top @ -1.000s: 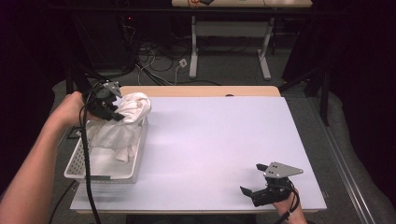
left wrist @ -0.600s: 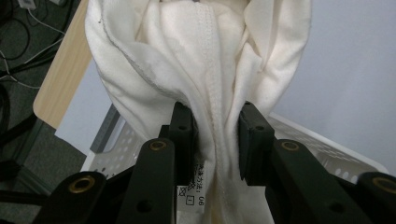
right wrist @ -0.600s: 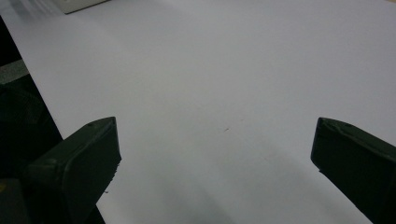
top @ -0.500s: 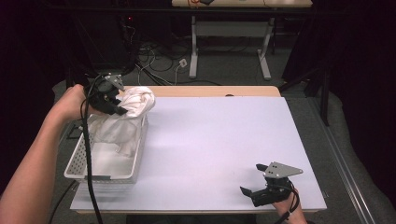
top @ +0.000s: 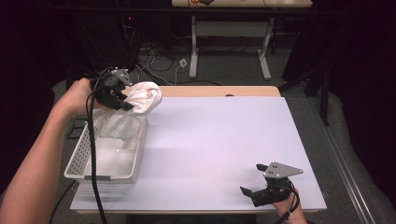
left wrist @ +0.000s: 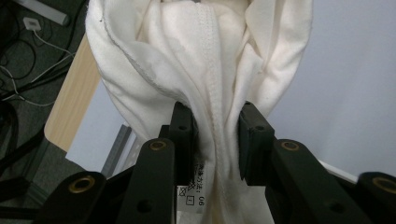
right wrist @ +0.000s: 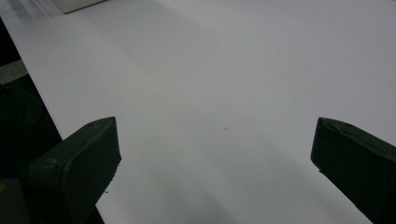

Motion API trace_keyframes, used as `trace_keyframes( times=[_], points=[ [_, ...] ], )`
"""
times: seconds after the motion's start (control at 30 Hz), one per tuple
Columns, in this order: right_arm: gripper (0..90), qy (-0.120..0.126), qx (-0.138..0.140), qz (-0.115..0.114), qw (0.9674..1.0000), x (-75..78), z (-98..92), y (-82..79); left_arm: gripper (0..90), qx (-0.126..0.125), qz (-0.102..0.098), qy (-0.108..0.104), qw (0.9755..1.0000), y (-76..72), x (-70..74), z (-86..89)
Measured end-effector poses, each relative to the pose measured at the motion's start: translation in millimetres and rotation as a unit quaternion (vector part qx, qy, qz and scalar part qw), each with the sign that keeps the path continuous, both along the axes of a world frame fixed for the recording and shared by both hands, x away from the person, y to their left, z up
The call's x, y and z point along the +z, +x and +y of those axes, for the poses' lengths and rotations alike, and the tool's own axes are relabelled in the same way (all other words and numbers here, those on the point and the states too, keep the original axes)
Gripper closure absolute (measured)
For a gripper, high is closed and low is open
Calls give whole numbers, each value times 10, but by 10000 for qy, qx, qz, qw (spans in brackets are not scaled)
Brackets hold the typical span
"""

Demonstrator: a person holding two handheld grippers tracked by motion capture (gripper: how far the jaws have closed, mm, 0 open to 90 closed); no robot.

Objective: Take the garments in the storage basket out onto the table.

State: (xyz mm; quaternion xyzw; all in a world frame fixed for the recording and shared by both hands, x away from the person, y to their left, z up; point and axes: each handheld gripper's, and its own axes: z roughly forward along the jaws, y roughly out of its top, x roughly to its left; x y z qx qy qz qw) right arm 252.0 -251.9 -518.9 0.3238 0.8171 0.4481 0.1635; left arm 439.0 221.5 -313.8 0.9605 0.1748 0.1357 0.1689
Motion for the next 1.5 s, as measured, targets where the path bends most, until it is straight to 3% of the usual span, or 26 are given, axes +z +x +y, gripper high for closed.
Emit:
trace_keyframes(
  times=[0.6,1.07,1.5],
  points=[
    [11,23,22,4,10000,-4,4,4,711,-421,167,-37,9990,44,97,-341],
    [11,22,9,-9,10000,-2,-2,4,711,-675,242,-220,9972,93,135,-630],
    [11,23,8,-8,10000,-2,-2,3,711,-745,286,-317,9963,99,84,-815]
  ],
)
